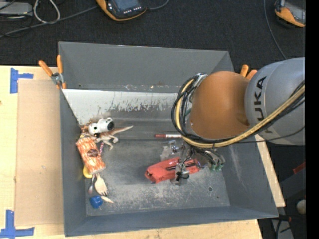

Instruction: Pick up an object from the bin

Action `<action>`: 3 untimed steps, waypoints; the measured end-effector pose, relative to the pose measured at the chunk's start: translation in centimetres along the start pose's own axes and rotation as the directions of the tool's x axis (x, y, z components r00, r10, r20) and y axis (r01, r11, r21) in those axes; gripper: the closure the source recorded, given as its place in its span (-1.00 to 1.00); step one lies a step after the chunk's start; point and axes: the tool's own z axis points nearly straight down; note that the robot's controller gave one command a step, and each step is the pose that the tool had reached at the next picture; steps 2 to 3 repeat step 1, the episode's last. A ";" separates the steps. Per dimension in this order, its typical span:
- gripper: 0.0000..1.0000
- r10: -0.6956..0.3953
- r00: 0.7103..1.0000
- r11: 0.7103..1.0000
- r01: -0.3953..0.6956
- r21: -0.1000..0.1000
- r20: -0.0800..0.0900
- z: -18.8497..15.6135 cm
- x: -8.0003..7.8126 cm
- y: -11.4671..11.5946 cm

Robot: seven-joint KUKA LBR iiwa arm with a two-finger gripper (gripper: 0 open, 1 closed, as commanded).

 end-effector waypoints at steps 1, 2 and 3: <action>1.00 0.046 0.999 0.999 -0.046 -0.001 -0.007 -5.3 0.6 0.9; 1.00 0.046 0.999 0.999 -0.046 -0.001 -0.007 -5.3 0.6 0.9; 1.00 0.046 0.999 0.999 -0.046 -0.001 -0.007 -5.3 0.6 0.9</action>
Offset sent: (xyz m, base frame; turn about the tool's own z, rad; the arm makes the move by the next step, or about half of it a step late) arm -0.0052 0.0049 0.1700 -0.0070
